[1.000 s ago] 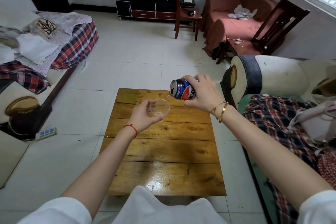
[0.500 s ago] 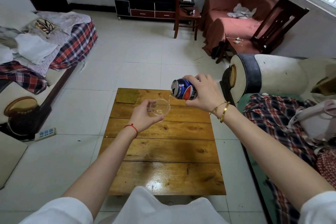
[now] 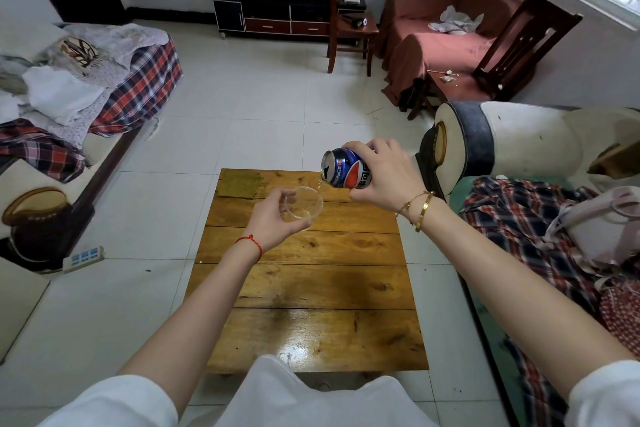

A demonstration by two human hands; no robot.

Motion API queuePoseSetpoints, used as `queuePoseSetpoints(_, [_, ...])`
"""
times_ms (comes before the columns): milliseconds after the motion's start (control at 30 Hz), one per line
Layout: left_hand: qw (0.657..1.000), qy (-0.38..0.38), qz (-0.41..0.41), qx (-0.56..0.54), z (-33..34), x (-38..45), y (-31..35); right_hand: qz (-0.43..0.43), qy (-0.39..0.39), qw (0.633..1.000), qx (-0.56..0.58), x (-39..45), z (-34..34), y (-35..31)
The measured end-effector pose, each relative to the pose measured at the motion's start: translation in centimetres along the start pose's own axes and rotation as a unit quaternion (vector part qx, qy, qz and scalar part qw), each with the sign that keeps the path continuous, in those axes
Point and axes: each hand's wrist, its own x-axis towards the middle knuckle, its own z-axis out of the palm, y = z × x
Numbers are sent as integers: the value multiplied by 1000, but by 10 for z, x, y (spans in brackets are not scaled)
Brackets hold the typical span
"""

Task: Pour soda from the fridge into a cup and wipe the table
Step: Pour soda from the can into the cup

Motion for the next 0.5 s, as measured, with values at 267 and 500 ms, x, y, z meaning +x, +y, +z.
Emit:
queuePoseSetpoints(267, [1000,-2,1,1,2,0,-1,-6,-5,1000,4,-1,-1,-1])
queuePoseSetpoints(500, [1000,0,1,-2,3,-1,1,-8,-10,1000,2,-1,-1,0])
